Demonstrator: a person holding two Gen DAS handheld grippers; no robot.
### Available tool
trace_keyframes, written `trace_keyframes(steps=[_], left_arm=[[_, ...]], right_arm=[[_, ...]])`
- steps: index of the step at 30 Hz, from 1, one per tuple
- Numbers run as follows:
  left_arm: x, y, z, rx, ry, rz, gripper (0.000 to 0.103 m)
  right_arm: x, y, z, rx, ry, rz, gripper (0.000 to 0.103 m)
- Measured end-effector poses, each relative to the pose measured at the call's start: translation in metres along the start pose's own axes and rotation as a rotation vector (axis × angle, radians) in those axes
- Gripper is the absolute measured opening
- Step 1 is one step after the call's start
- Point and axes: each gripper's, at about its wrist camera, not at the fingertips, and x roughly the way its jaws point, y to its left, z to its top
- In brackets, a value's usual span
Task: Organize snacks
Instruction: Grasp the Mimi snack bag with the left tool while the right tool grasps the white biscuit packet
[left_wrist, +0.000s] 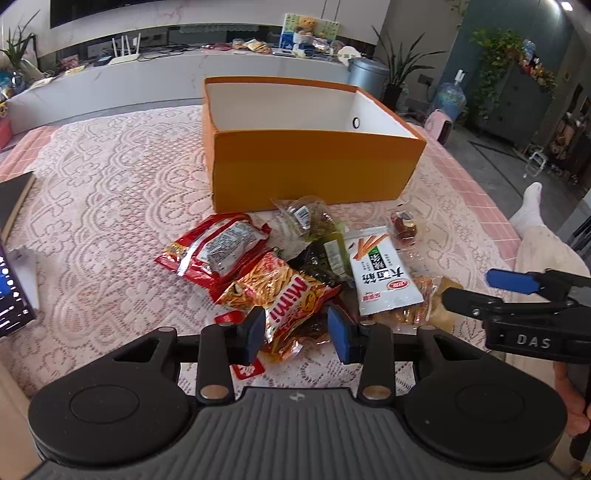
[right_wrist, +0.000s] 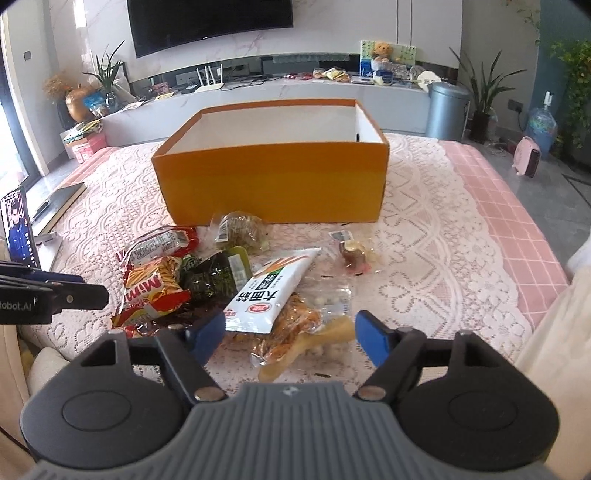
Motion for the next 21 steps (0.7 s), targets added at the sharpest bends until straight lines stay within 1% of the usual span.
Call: trace_keyframes(steps=[1,2,3,4,6,8,9,12,16,21], left_arm=[[0.001,0.000,0.000,0.000,-0.005,0.002,0.054],[0.003,0.001,0.001,-0.003,-0.007,0.009,0.069],[0.005,0.002,0.002,-0.007,-0.005,0.015,0.073],[0.008,0.002,0.003,-0.014,0.001,0.016,0.073],[0.015,0.006,0.006,-0.049,0.021,0.014,0.074],[0.022,0.011,0.010,-0.116,0.041,0.019,0.077],[0.026,0.014,0.012,-0.153,0.053,0.029,0.077],[0.035,0.018,0.016,-0.220,0.073,0.042,0.080],[0.046,0.021,0.022,-0.290,0.091,0.074,0.082],[0.060,0.025,0.029,-0.381,0.129,0.084,0.082]], right_arm=[[0.002,0.000,0.000,0.000,0.003,0.004,0.069],[0.004,0.000,0.000,0.001,0.007,0.008,0.069],[0.006,-0.001,0.000,0.003,0.010,0.010,0.069],[0.009,-0.002,0.000,0.008,0.013,0.014,0.069],[0.013,-0.003,0.002,0.012,0.016,0.019,0.065],[0.018,-0.002,0.005,0.003,0.014,0.010,0.060],[0.022,-0.001,0.007,-0.005,0.014,0.004,0.059],[0.032,0.001,0.011,-0.013,0.022,0.015,0.059],[0.049,0.002,0.016,-0.005,0.061,0.046,0.058],[0.070,0.006,0.024,-0.026,0.095,0.030,0.058]])
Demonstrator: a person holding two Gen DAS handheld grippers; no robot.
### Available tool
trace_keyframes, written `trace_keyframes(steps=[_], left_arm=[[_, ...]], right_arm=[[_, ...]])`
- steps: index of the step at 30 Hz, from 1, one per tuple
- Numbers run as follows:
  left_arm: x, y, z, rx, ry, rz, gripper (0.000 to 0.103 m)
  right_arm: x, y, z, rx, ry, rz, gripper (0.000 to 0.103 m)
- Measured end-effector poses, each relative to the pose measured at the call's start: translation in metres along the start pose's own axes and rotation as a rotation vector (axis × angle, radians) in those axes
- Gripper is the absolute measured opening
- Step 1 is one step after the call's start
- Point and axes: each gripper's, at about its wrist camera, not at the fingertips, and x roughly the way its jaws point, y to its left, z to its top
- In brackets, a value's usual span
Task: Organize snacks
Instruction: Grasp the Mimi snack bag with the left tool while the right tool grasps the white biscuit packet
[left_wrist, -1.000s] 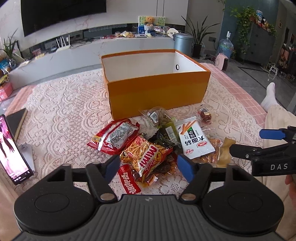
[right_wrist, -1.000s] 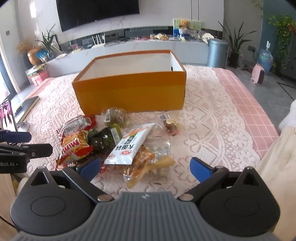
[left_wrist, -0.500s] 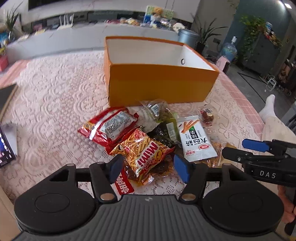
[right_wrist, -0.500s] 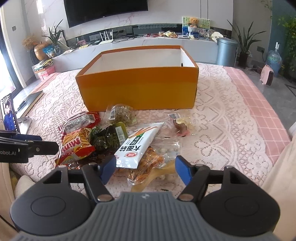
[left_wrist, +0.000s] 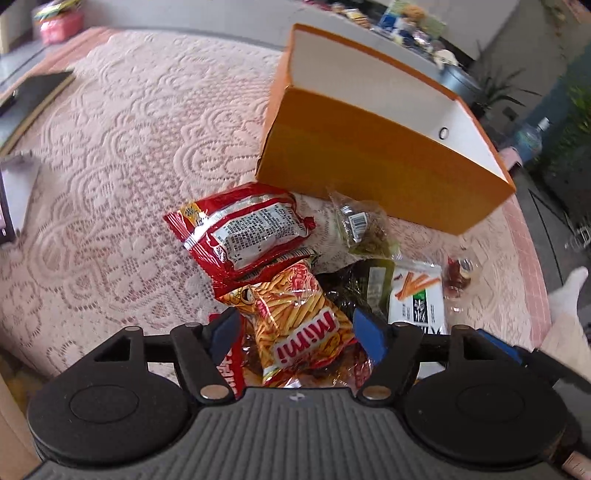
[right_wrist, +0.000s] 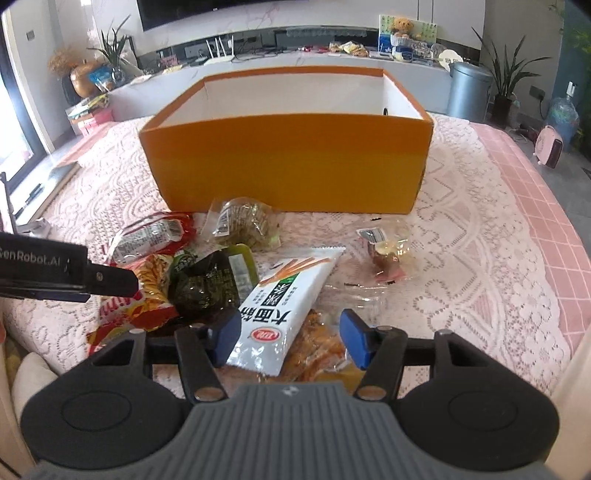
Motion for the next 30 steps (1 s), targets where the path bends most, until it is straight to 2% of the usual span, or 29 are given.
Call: trace_keyframes(steps=[7,13,16,22,30], left_arm=[[0.020,-0.007,0.005,-0.023,0.038,0.038,0.082],[0.035,-0.007,0.003,-0.028,0.063,0.053,0.081],[0.036,-0.004,0.002,-0.030,0.066,0.024,0.068],[0.030,0.001,-0.001,-0.008,0.059,-0.014,0.055],[0.010,0.005,-0.004,0.056,0.020,-0.071,0.051]], right_arm=[[0.024,-0.002,0.009,0.017,0.046,0.003,0.065],[0.038,-0.002,0.010,0.030,0.066,0.015,0.065],[0.043,-0.003,0.010,0.031,0.071,0.018,0.065],[0.046,-0.006,0.010,0.046,0.068,0.035,0.065],[0.050,-0.011,0.012,0.068,0.072,0.058,0.060]])
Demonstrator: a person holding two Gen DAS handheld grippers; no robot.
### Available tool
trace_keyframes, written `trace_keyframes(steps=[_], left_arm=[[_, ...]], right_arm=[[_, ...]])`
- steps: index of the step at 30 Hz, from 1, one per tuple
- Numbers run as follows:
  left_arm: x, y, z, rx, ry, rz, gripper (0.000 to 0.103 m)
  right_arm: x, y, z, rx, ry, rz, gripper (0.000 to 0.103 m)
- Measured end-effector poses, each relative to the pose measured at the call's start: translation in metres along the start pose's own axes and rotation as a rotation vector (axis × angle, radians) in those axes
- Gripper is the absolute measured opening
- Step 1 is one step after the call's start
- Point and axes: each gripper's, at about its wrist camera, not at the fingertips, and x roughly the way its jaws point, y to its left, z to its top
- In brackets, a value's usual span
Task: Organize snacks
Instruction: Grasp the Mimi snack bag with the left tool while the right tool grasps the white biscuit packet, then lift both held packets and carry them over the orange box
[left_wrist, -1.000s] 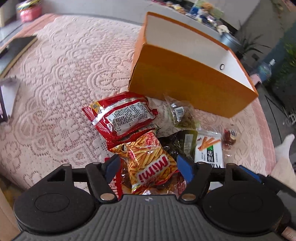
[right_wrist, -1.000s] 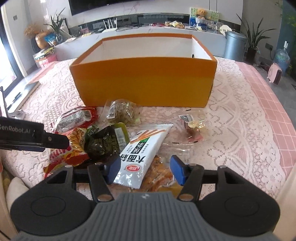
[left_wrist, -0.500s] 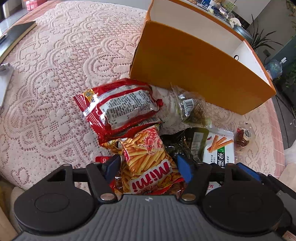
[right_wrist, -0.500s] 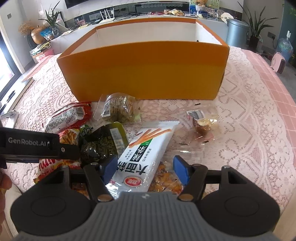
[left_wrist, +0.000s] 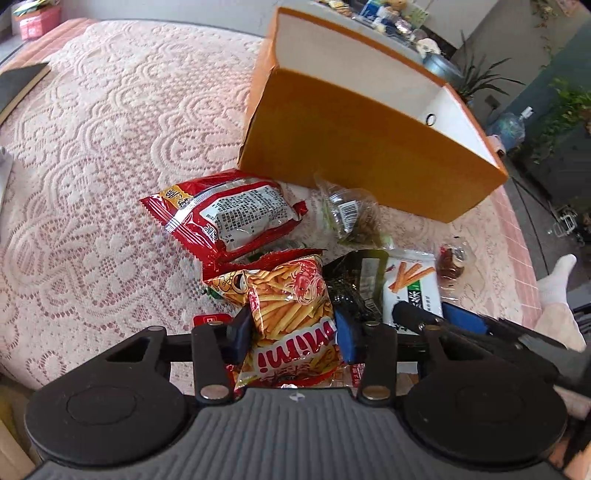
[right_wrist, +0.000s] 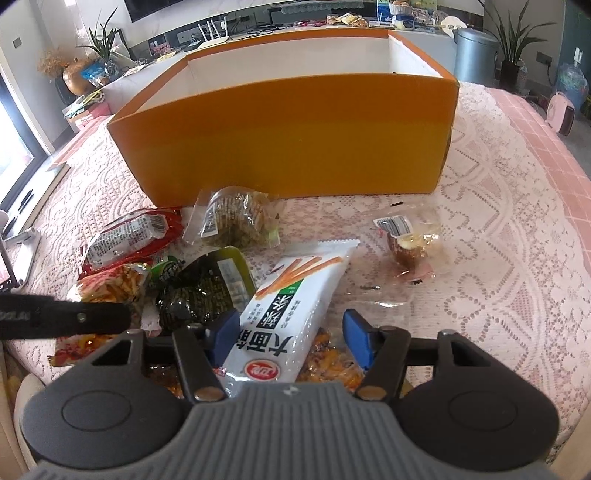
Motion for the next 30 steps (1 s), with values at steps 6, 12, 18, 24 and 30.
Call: trace_keyframes(steps=[6,12,18,24,30], left_arm=[[-0.015,-0.001,-0.002,0.045,-0.041,-0.031,0.050],[-0.022,-0.003,-0.002,0.062,-0.070,-0.040,0.050],[-0.024,-0.009,-0.003,0.074,-0.082,-0.047,0.050],[-0.038,-0.011,-0.004,0.089,-0.127,-0.060,0.050],[-0.053,-0.020,-0.003,0.114,-0.165,-0.071,0.050]], right_arm=[[0.005,-0.006,0.007,0.020,0.000,0.009,0.050],[0.002,-0.009,0.011,0.015,-0.027,0.006,0.015],[-0.014,-0.010,0.012,0.017,-0.082,0.033,0.007],[-0.040,-0.002,0.013,-0.007,-0.145,0.036,0.006],[-0.068,0.003,0.017,-0.033,-0.208,0.043,0.006]])
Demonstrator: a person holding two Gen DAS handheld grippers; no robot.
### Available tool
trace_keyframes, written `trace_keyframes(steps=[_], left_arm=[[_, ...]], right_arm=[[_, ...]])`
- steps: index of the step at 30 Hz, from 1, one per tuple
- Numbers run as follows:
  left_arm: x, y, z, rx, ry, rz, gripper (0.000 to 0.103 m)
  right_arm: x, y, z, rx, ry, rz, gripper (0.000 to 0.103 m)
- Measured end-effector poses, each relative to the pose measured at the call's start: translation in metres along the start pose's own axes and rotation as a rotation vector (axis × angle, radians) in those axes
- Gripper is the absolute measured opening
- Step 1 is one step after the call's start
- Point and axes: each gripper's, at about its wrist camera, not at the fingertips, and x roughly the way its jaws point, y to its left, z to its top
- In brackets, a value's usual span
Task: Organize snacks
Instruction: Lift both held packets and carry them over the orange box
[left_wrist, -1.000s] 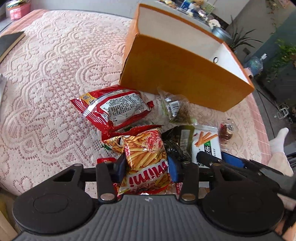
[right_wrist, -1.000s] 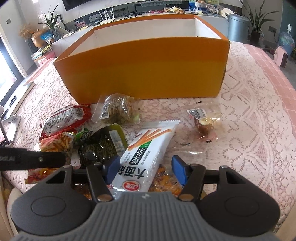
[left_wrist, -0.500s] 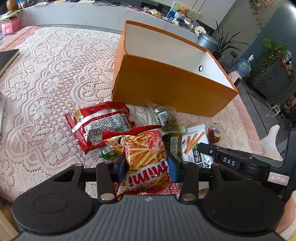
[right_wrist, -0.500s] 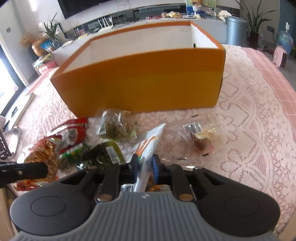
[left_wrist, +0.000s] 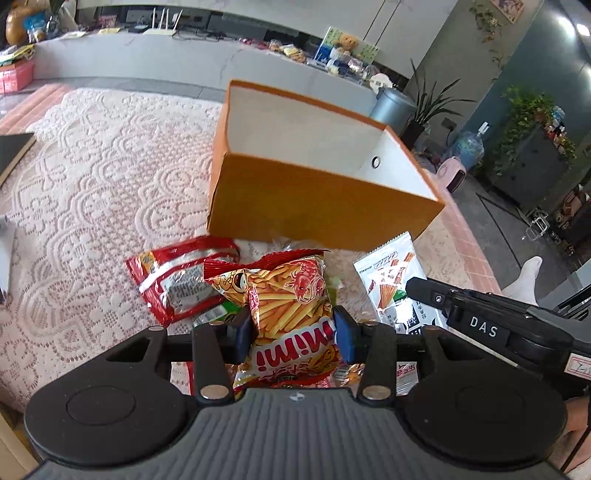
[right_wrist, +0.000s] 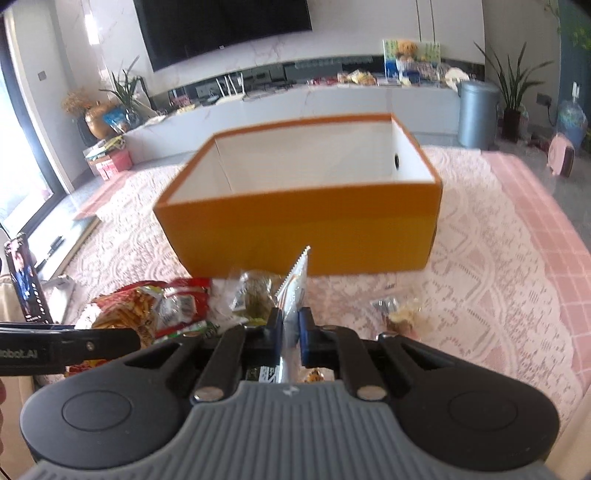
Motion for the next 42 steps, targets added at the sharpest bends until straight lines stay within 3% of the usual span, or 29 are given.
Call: trace_keyframes(steps=[12,22,30,36,42], left_arm=[[-0.011,-0.022,0.039,0.086,-0.088,-0.010,0.050],[0.002,-0.027,0.089,0.107,-0.160,0.001,0.050],[0.028,-0.028,0.120,0.141,-0.169,0.041,0.050],[0.064,-0.011,0.137,0.143,-0.120,0.092,0.050],[0.096,-0.007,0.141,0.227,-0.060,0.151,0.050]], right_arm=[[-0.035,0.008,0.040,-0.073,-0.129,-0.001,0.005],[-0.031,0.016,0.094,-0.111,-0.234,-0.013,0.005],[0.010,0.026,0.131,-0.111,-0.244,-0.009,0.005],[0.057,0.023,0.151,-0.069,-0.222,-0.021,0.005],[0.110,0.026,0.154,-0.071,-0.147,-0.046,0.005]])
